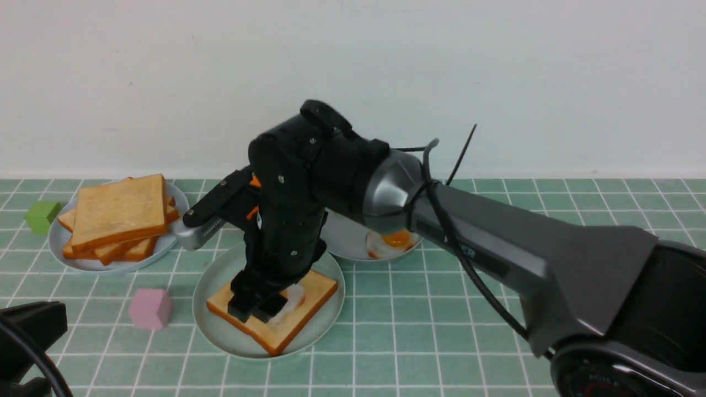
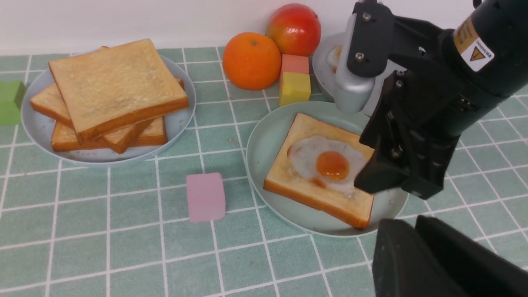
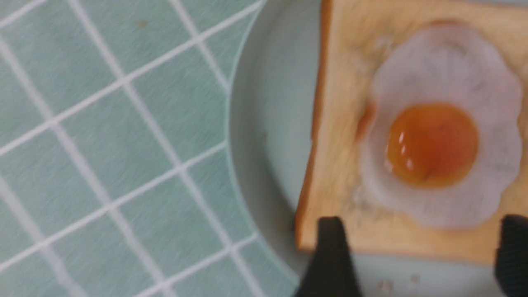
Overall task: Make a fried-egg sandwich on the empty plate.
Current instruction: Use the right arm to place the fried egg on the slice of bread in the middle, then use the left arm to grab a slice of bread
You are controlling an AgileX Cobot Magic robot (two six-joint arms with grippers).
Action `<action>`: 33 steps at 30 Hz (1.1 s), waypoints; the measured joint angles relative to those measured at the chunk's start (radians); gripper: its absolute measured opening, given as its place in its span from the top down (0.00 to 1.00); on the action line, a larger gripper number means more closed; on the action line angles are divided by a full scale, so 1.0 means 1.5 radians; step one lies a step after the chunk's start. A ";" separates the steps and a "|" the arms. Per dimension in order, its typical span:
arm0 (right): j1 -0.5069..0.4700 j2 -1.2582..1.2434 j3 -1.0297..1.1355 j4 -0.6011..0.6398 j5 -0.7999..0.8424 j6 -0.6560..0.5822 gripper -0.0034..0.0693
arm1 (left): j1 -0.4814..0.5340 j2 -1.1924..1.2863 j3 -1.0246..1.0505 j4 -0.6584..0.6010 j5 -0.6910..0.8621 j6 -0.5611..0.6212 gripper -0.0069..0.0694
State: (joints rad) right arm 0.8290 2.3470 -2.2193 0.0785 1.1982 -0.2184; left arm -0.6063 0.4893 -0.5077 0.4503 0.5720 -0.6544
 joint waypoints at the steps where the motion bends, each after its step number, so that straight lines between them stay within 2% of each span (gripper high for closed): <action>1: 0.000 -0.003 -0.009 0.001 0.013 0.007 0.19 | 0.000 0.000 0.000 -0.004 0.000 -0.001 0.82; 3: 0.000 -0.024 -0.034 0.003 0.021 0.029 0.17 | 0.000 0.001 0.000 -0.025 -0.002 -0.002 0.82; 6: 0.000 -0.069 -0.042 -0.003 0.024 0.060 0.21 | 0.000 0.021 0.000 -0.056 -0.005 0.001 0.82; 9: 0.000 -0.164 -0.020 -0.036 0.026 0.093 0.38 | 0.000 0.078 -0.013 -0.102 0.001 0.031 0.82; 10: 0.000 -0.172 -0.015 -0.040 0.026 0.094 0.40 | 0.000 0.088 -0.015 -0.110 0.004 0.034 0.82; 14: 0.000 -0.377 0.159 -0.137 0.031 0.146 0.79 | 0.000 0.216 -0.100 -0.181 0.045 0.134 0.93; 15: -0.001 -0.394 0.177 -0.146 0.032 0.155 0.82 | 0.000 0.235 -0.119 -0.186 0.052 0.155 0.93; 17: -0.001 -0.488 0.273 -0.184 0.036 0.191 0.95 | 0.003 0.300 -0.170 -0.192 0.067 0.199 0.93; 19: -0.001 -0.565 0.352 -0.201 0.036 0.227 0.97 | 0.023 0.367 -0.224 -0.195 0.082 0.239 0.93; 23: -0.001 -0.695 0.482 -0.207 0.025 0.269 0.97 | 0.128 0.490 -0.313 -0.226 0.105 0.357 0.93; 25: -0.001 -0.770 0.542 -0.207 -0.005 0.276 0.97 | 0.200 0.558 -0.356 -0.268 0.108 0.455 0.93; 27: -0.001 -0.834 0.594 -0.207 -0.039 0.280 0.97 | 0.265 0.609 -0.388 -0.317 0.105 0.594 0.93; 28: -0.001 -0.840 0.599 -0.206 -0.042 0.282 0.97 | 0.265 0.614 -0.388 -0.322 0.105 0.594 0.93; 30: -0.001 -0.907 0.651 -0.204 -0.073 0.285 0.97 | 0.333 0.676 -0.430 -0.374 0.106 0.768 0.93; 31: -0.001 -0.930 0.668 -0.203 -0.082 0.285 0.97 | 0.355 0.698 -0.449 -0.389 0.112 0.825 0.93; 33: -0.001 -0.959 0.687 -0.201 -0.088 0.285 0.97 | 0.387 0.728 -0.477 -0.406 0.124 0.891 0.93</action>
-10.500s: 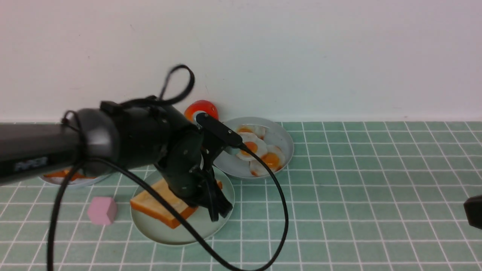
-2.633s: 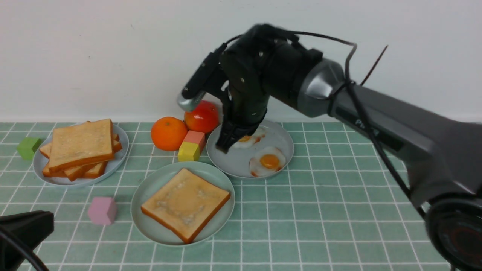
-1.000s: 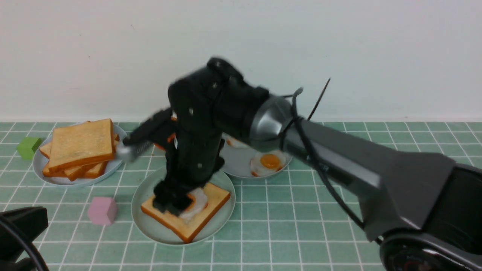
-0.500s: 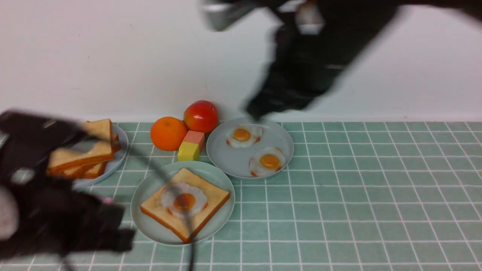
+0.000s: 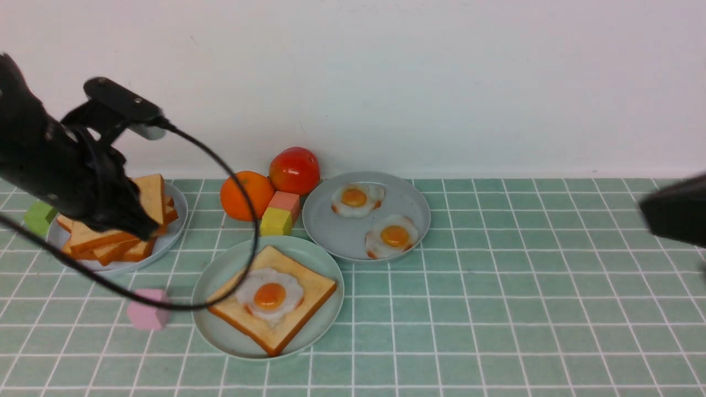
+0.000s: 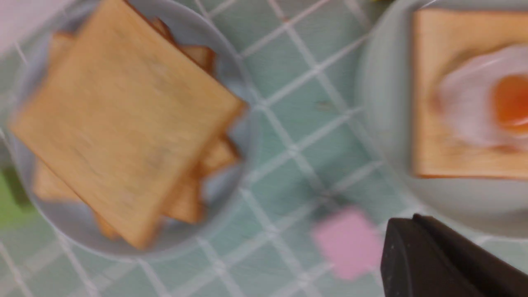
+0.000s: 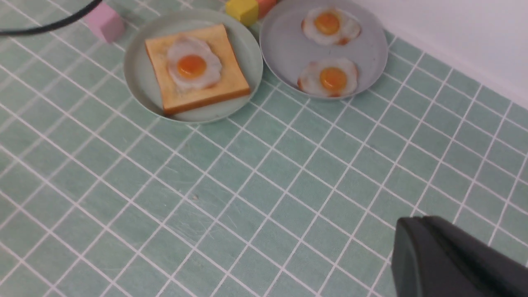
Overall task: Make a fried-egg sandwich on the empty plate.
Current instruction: Use the left arm to grab a slice of bread
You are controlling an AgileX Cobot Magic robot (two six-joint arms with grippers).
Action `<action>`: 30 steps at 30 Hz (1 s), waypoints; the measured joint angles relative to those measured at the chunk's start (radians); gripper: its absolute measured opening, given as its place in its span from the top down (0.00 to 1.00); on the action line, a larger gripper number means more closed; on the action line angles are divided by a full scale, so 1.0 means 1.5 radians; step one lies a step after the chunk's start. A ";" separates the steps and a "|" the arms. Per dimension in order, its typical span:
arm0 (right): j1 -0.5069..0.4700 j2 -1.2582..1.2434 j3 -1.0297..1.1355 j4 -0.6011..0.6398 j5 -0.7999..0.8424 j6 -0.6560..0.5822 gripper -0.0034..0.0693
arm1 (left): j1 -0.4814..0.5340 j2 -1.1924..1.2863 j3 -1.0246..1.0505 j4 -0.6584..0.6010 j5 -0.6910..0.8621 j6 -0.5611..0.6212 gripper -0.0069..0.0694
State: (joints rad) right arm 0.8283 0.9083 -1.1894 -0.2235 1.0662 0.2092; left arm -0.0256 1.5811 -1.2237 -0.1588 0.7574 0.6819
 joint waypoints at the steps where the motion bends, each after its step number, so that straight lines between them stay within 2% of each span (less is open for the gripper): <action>1: 0.000 -0.026 0.016 0.000 -0.001 0.000 0.97 | 0.035 0.035 -0.034 -0.023 0.020 0.052 0.93; 2: 0.000 -0.031 0.019 0.000 -0.001 0.000 0.97 | 0.040 0.035 -0.039 -0.023 0.025 0.065 0.93; 5: 0.000 -0.058 0.030 0.000 -0.001 0.001 0.97 | 0.108 0.095 -0.091 -0.051 0.049 0.176 0.93; 7: 0.000 -0.060 0.031 0.000 -0.001 0.001 0.96 | 0.122 0.116 -0.097 -0.054 0.052 0.241 0.91; 8: 0.000 -0.060 0.031 0.000 -0.001 0.001 0.96 | 0.123 0.120 -0.097 -0.053 0.052 0.248 0.91; 9: 0.000 -0.060 0.032 0.000 -0.001 0.001 0.96 | 0.125 0.133 -0.097 -0.048 0.051 0.294 0.86; 12: 0.000 -0.059 0.033 0.000 -0.003 0.001 0.96 | 0.126 0.156 -0.097 -0.048 0.029 0.347 0.72; 15: 0.000 -0.059 0.033 0.002 -0.019 0.001 0.96 | 0.125 0.178 -0.100 -0.045 -0.022 0.363 0.54; 20: 0.000 -0.059 0.033 0.002 -0.027 0.001 0.95 | 0.125 0.214 -0.101 -0.022 -0.085 0.369 0.36; 24: 0.000 -0.059 0.033 0.010 -0.031 0.001 0.95 | 0.125 0.242 -0.101 -0.012 -0.132 0.370 0.34; 30: 0.000 -0.059 0.034 0.029 -0.042 0.001 0.95 | 0.125 0.267 -0.102 -0.008 -0.136 0.370 0.39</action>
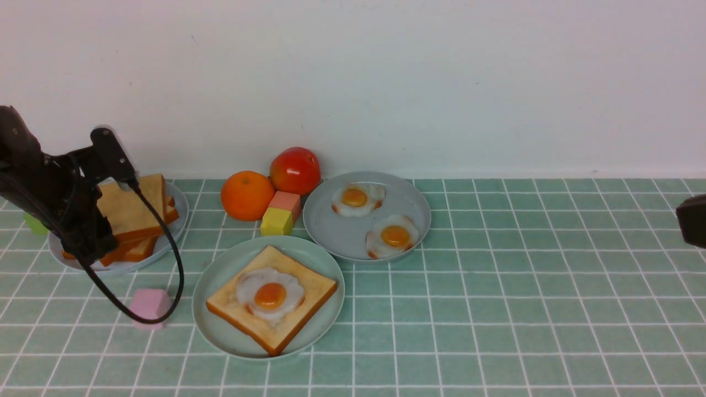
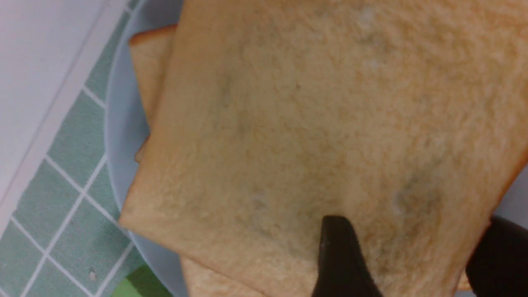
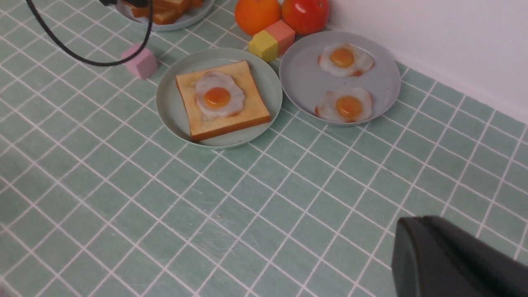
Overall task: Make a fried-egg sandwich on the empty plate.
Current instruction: Use the left arm to grab a slice of bread, then use the left arm to place a slice of bread on the fried egg in the middle
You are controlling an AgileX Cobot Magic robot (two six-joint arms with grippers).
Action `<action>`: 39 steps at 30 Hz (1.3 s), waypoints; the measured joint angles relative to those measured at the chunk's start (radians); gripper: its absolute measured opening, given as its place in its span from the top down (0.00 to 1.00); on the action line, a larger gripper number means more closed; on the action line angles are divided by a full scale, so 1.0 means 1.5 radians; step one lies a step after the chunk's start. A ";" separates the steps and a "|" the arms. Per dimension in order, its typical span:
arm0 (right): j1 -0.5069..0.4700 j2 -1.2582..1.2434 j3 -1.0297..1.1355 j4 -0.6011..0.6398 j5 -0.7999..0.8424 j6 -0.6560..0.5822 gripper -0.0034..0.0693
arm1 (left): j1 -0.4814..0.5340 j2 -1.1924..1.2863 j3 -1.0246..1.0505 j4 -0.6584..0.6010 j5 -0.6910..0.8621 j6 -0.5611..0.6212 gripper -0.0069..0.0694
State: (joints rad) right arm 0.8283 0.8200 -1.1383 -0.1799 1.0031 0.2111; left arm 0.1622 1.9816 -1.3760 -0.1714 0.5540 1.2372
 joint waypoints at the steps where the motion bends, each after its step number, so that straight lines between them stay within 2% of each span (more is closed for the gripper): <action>1: 0.000 0.000 0.000 0.003 -0.002 0.000 0.95 | 0.000 0.001 -0.001 0.002 -0.001 0.000 0.40; 5: 0.000 0.000 0.000 0.007 -0.005 0.000 0.94 | 0.000 0.004 -0.003 0.006 -0.001 0.000 0.45; 10: 0.000 0.000 0.000 0.022 -0.005 0.000 0.94 | -0.003 0.003 -0.007 0.008 0.012 0.000 0.70; 13: 0.000 0.000 0.000 0.026 -0.002 0.000 0.93 | -0.006 -0.006 -0.007 0.011 0.023 -0.001 0.78; 17: 0.000 0.000 0.000 0.028 0.007 0.000 0.93 | -0.019 -0.045 -0.005 0.022 0.055 -0.028 0.78; 22: 0.000 0.000 0.000 0.028 0.027 0.000 0.93 | -0.068 -0.131 -0.004 0.029 0.076 -0.221 0.78; 23: 0.000 0.000 0.000 0.028 0.033 0.000 0.93 | -0.095 -0.158 -0.004 0.031 0.091 -0.313 0.78; 26: 0.000 0.000 0.000 0.028 0.050 0.000 0.93 | -0.168 -0.219 0.006 0.038 0.140 -0.509 0.78; 27: 0.000 0.000 0.000 0.028 0.053 0.000 0.93 | -0.181 -0.225 0.009 0.042 0.147 -0.536 0.78; 28: 0.000 0.000 0.000 0.028 0.062 0.000 0.93 | -0.237 -0.245 0.026 0.068 0.175 -0.637 0.78; 29: 0.000 0.000 0.000 0.028 0.069 0.000 0.92 | -0.283 -0.251 0.040 0.092 0.190 -0.703 0.78; 30: 0.000 0.000 0.000 0.028 0.070 0.000 0.92 | -0.291 -0.252 0.043 0.103 0.192 -0.713 0.78; 31: 0.000 0.000 0.000 0.028 0.077 -0.002 0.92 | -0.362 -0.248 0.064 0.153 0.200 -0.797 0.78; 35: 0.000 0.000 0.000 0.028 0.079 -0.002 0.92 | -0.481 -0.208 0.083 0.281 0.202 -0.915 0.79; 39: 0.000 0.000 0.000 0.033 0.079 -0.002 0.92 | -0.540 -0.156 0.085 0.371 0.187 -0.983 0.79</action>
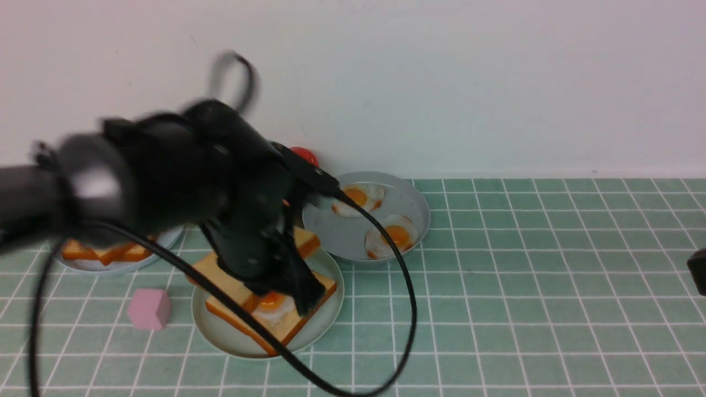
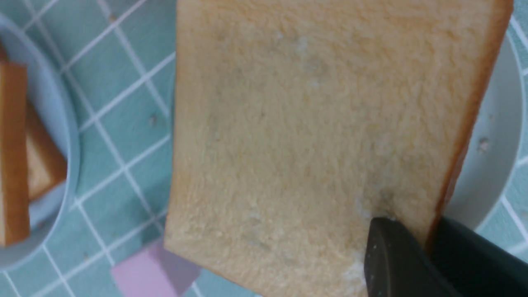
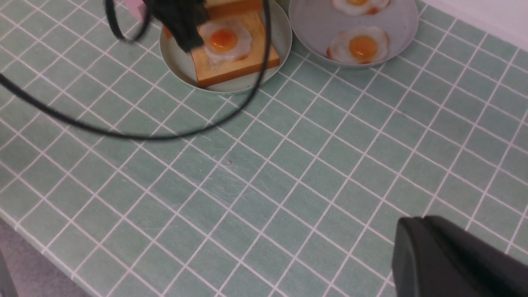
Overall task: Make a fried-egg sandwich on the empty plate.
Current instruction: Use the left arm to place a slice of bread on the fried egg in the middle
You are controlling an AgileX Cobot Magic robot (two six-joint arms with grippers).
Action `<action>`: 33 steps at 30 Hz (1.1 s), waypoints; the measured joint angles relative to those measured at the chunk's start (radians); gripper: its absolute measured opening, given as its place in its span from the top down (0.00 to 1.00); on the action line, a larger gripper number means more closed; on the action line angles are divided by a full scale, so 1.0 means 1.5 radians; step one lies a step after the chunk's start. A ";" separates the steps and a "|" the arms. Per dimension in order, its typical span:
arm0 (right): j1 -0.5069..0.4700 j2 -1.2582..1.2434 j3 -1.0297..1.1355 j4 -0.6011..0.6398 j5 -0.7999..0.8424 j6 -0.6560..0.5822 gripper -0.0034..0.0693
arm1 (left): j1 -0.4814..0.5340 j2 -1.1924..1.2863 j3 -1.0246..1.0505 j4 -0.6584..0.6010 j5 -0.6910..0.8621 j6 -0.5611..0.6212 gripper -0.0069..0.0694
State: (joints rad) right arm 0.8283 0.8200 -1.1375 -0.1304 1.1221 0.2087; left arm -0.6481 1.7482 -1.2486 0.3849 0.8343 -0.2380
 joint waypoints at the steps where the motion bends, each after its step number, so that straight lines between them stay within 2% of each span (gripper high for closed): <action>1: 0.000 0.000 0.000 0.004 0.000 0.000 0.92 | -0.009 0.012 0.000 0.015 -0.003 -0.012 0.79; 8: 0.000 0.000 0.000 0.013 0.005 0.000 0.92 | -0.019 0.071 0.000 0.042 -0.013 -0.038 0.80; 18: 0.000 -0.001 0.024 0.018 0.006 0.000 0.91 | -0.019 0.080 0.000 0.026 -0.046 -0.040 0.79; 21: 0.000 -0.001 0.036 0.023 0.006 0.000 0.90 | -0.019 0.080 0.000 0.020 -0.048 -0.040 0.72; 27: 0.000 -0.004 0.040 0.025 0.004 0.000 0.89 | -0.019 0.080 0.000 0.008 -0.050 -0.049 0.49; 30: 0.000 -0.009 0.041 0.025 0.003 0.000 0.89 | -0.019 0.069 0.001 -0.011 -0.050 -0.053 0.44; 32: 0.000 -0.014 0.041 0.025 0.002 0.000 0.89 | -0.019 0.053 0.001 -0.029 -0.051 -0.053 0.44; 33: 0.000 -0.019 0.041 0.023 0.001 0.000 0.89 | -0.019 0.020 0.002 -0.052 -0.052 -0.054 0.48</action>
State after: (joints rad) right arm 0.8283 0.7919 -1.0767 -0.0956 1.1237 0.2087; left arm -0.6763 1.7785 -1.2450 0.3074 0.7565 -0.3194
